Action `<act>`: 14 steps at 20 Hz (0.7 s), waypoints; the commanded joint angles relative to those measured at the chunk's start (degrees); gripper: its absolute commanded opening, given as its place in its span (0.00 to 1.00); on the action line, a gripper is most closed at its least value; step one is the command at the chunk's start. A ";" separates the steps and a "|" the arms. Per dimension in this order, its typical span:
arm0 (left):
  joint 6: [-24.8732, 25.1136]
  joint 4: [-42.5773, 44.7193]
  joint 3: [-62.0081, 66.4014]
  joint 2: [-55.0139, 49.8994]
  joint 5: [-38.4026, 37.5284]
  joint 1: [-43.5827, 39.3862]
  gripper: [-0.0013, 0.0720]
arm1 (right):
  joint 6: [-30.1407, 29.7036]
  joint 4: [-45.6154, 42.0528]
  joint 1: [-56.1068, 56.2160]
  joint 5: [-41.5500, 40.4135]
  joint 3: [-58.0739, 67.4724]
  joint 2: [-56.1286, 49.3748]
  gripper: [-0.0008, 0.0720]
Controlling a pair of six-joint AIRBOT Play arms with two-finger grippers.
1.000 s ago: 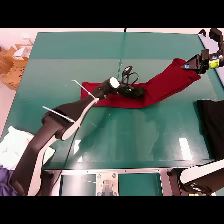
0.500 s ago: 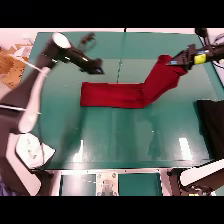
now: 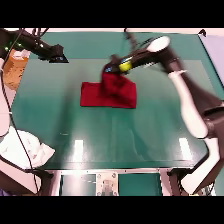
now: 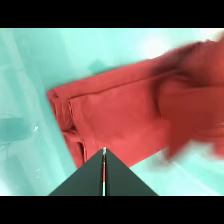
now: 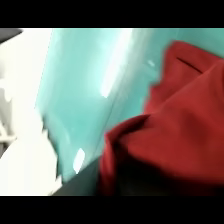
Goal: Fold the shirts.
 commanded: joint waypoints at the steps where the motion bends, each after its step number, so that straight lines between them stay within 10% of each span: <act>1: 3.06 0.66 0.00 0.35 -0.74 1.05 0.05 | 1.55 -1.81 14.40 -23.78 0.00 -8.79 0.82; 14: 4.20 1.16 -0.42 0.20 -1.90 1.05 0.05 | 1.64 -8.13 -20.68 14.16 -0.74 0.81 0.82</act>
